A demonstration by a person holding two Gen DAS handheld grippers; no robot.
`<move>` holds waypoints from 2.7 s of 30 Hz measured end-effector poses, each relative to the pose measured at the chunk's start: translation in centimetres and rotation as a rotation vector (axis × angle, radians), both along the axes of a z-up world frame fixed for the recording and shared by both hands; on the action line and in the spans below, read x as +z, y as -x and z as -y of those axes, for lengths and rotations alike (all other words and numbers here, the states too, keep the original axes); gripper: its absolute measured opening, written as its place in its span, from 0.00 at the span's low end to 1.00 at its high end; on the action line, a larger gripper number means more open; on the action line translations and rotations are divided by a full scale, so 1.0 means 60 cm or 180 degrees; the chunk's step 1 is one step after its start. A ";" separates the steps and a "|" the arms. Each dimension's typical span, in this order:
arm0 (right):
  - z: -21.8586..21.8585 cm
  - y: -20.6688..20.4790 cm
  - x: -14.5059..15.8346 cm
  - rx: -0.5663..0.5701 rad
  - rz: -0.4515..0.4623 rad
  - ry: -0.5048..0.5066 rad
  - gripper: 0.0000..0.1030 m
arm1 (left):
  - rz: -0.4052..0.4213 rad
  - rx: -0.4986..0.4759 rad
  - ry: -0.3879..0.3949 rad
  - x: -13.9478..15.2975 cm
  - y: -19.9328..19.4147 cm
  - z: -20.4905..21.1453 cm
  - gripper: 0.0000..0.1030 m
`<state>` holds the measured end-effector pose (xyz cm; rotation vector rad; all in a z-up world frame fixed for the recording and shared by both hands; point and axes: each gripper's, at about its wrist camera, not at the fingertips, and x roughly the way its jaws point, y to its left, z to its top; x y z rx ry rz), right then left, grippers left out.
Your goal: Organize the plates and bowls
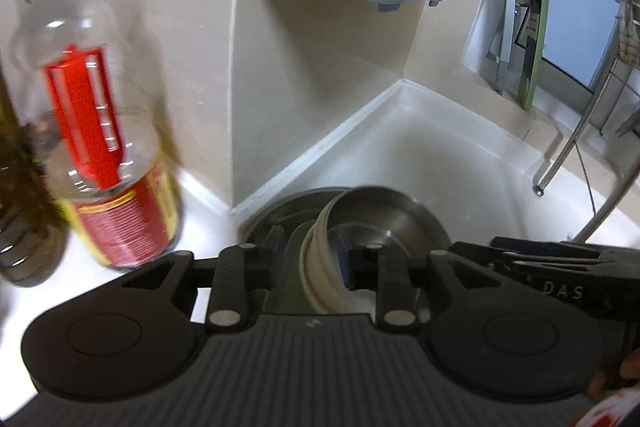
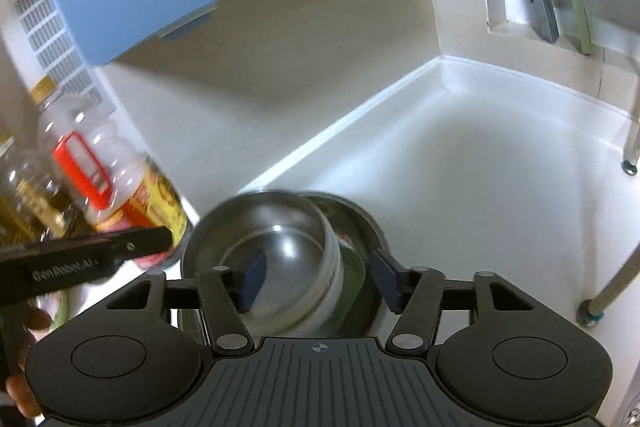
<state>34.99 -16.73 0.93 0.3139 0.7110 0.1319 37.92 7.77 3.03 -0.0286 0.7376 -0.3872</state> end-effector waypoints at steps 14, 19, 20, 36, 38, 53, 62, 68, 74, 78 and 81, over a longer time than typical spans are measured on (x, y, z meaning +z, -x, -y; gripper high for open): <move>-0.019 0.138 -0.035 0.0283 -0.0129 0.0346 0.62 | -0.0038 0.0298 -0.0239 -0.029 0.170 0.004 0.39; -0.029 0.192 -0.031 0.0195 -0.0125 0.0257 0.62 | -0.0024 0.0239 -0.0287 -0.032 0.221 -0.004 0.40; -0.033 0.202 -0.032 0.0160 -0.0133 0.0245 0.62 | -0.0030 0.0219 -0.0275 -0.033 0.230 -0.009 0.40; -0.118 0.381 -0.017 -0.0162 -0.0283 0.0119 0.62 | -0.0167 -0.0149 -0.0195 -0.045 0.384 -0.085 0.40; -0.125 0.399 -0.016 -0.0166 -0.0306 0.0130 0.62 | -0.0195 -0.0157 -0.0185 -0.048 0.401 -0.090 0.40; -0.135 0.451 -0.015 -0.0028 -0.0358 0.0165 0.62 | -0.0277 -0.0142 -0.0214 -0.060 0.479 -0.084 0.40; -0.119 0.456 -0.018 0.0056 -0.0403 0.0162 0.62 | -0.0284 -0.0110 -0.0213 -0.057 0.490 -0.063 0.40; -0.114 0.459 -0.017 0.0080 -0.0411 0.0162 0.62 | -0.0274 -0.0101 -0.0221 -0.054 0.491 -0.054 0.40; -0.106 0.462 -0.014 0.0049 -0.0398 0.0155 0.62 | -0.0263 -0.0105 -0.0225 -0.052 0.494 -0.046 0.40; -0.104 0.464 -0.014 0.0049 -0.0400 0.0153 0.62 | -0.0262 -0.0103 -0.0226 -0.052 0.494 -0.044 0.40; -0.104 0.464 -0.014 0.0046 -0.0399 0.0158 0.62 | -0.0261 -0.0105 -0.0226 -0.052 0.494 -0.044 0.40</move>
